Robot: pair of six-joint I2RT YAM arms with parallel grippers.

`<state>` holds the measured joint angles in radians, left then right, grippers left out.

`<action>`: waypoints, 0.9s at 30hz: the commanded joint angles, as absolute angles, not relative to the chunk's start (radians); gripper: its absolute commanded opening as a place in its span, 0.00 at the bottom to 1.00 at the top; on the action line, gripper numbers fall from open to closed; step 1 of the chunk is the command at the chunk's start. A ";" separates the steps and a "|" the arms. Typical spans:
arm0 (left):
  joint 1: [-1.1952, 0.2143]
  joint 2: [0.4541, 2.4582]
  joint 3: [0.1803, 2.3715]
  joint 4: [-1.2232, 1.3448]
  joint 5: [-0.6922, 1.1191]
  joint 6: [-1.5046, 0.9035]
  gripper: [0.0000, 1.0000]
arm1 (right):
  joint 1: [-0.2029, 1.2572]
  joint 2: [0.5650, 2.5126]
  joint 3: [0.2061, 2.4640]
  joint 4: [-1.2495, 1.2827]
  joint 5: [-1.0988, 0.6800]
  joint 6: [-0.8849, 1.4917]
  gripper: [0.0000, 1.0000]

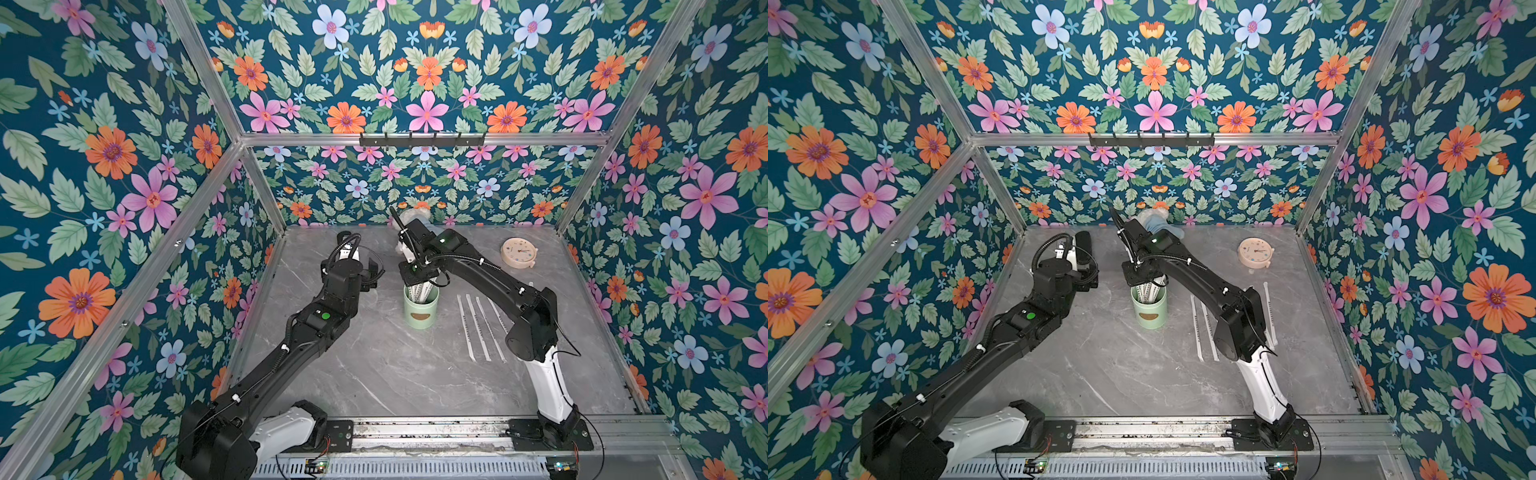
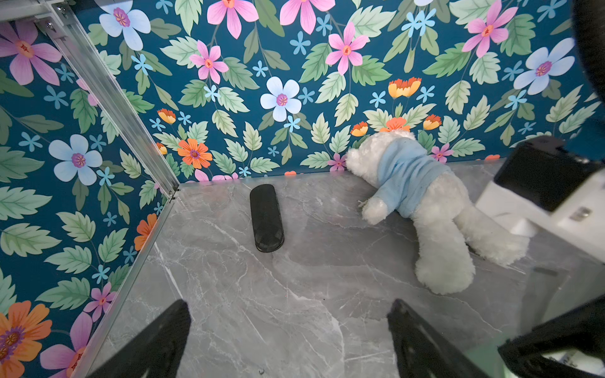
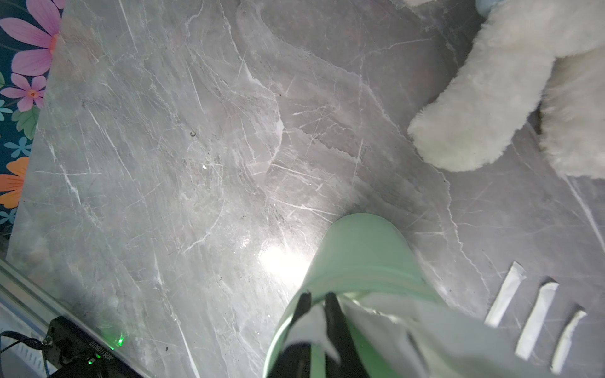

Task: Take the straws out of the storage container
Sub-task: Pick up the straw from the container.

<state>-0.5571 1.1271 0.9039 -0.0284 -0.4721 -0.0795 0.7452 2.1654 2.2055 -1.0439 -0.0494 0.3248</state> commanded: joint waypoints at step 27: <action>-0.557 1.141 0.912 -0.008 -0.466 -0.077 0.96 | 0.764 1.916 2.238 -1.176 -0.021 0.289 0.09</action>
<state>-0.5571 1.1404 0.9039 -0.0284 -0.4686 -0.0795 0.7609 1.9339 2.2219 -1.1320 -0.0254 0.3035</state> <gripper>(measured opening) 0.962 0.094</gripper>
